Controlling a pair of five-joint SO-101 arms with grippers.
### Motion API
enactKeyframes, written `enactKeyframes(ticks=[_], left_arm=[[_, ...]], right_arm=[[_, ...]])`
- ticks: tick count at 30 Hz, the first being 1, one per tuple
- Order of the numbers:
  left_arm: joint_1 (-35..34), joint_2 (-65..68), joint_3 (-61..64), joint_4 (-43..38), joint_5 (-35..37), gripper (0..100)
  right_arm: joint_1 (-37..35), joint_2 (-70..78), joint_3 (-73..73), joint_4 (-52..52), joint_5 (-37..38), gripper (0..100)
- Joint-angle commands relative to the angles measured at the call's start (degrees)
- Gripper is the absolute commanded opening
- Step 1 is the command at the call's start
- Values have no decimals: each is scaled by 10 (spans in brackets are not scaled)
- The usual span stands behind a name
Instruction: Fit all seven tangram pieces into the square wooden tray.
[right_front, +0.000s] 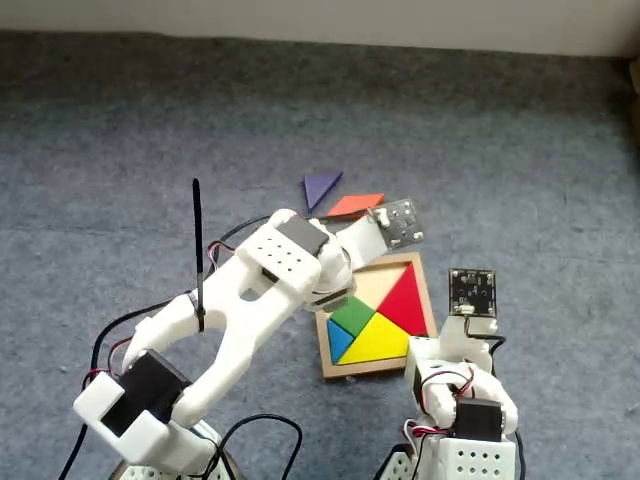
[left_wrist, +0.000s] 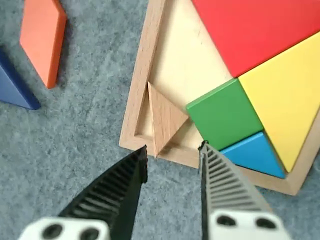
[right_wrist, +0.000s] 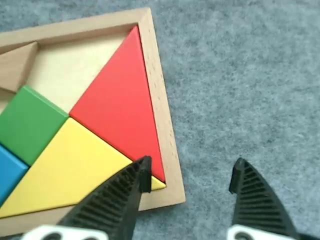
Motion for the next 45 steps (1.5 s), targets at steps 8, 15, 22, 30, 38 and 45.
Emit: enactKeyframes(ticks=[8, 15, 22, 30, 38, 45], left_arm=[[-46, 51, -7, -48, -9, 175], [-46, 158, -95, -45, -5, 146], [-30, 161, -131, -44, -5, 113], [-6, 150, -139, -16, -4, 112], [-8, 29, -151, 38, 17, 116], [-9, 42, -120, -42, 73, 116]], right_arm=[[6, -5, 59, 4, 6, 252], [6, -5, 59, 4, 6, 252], [6, -5, 59, 4, 6, 252], [6, -5, 59, 4, 6, 252], [6, -5, 59, 4, 6, 252], [6, -5, 59, 4, 6, 252]])
